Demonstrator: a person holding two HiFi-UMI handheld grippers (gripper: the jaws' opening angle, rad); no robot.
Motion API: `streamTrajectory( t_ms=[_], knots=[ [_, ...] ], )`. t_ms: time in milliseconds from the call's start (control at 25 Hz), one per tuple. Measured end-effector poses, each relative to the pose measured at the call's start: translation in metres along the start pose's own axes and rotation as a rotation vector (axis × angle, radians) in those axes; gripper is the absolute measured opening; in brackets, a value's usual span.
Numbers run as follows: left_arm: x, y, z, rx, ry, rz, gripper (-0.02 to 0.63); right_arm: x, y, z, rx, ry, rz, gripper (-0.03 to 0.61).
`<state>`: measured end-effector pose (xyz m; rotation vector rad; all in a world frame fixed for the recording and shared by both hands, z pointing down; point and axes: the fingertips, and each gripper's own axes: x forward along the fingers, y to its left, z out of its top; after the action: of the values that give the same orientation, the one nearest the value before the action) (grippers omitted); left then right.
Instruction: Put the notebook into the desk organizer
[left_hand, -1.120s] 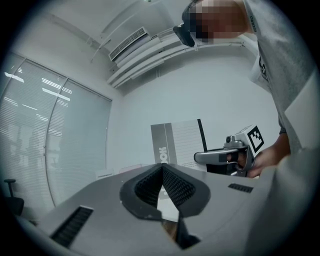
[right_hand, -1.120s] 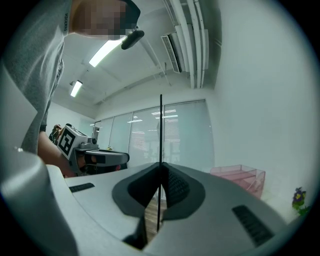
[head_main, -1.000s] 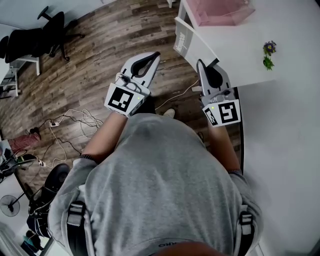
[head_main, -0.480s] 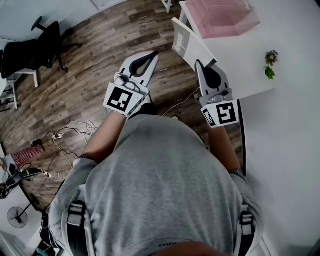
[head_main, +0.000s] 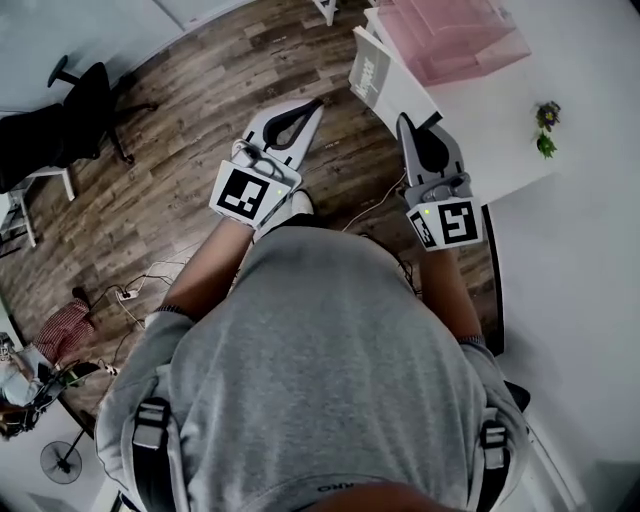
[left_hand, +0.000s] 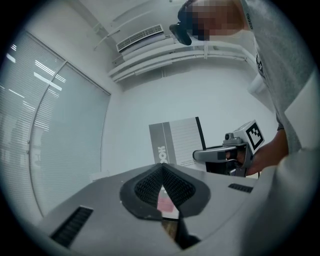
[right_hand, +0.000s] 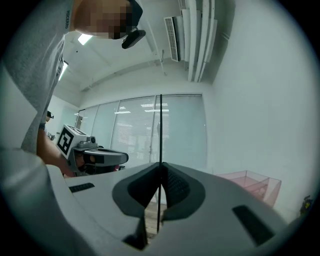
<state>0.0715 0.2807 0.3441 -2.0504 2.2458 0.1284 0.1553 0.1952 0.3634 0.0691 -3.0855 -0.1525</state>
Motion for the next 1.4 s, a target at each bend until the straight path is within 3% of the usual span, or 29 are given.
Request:
streamTrajectory(
  t_ms=[440, 560, 800, 1160, 1280, 1400],
  knots=[
    [-0.004, 0.056, -0.012, -0.021, 0.005, -0.033, 0.018, 0.052, 0.008, -0.006, 0.01, 0.015, -0.042, 0.017],
    [0.005, 0.067, -0.017, -0.015, 0.032, -0.032, 0.018, 0.063, 0.0, -0.006, 0.012, 0.008, -0.043, 0.017],
    [0.039, 0.089, -0.018, -0.008, 0.01, -0.039, 0.018, 0.091, -0.028, -0.01, 0.019, -0.006, -0.044, 0.017],
    [0.114, 0.111, -0.014, 0.011, 0.015, -0.072, 0.018, 0.124, -0.094, -0.002, 0.022, -0.032, -0.065, 0.017],
    [0.152, 0.117, -0.02, 0.018, 0.07, -0.075, 0.018, 0.132, -0.131, -0.003, 0.029, -0.033, -0.074, 0.017],
    [0.192, 0.118, -0.015, 0.026, 0.031, -0.09, 0.018, 0.138, -0.168, -0.004, 0.032, -0.036, -0.085, 0.017]
  ],
)
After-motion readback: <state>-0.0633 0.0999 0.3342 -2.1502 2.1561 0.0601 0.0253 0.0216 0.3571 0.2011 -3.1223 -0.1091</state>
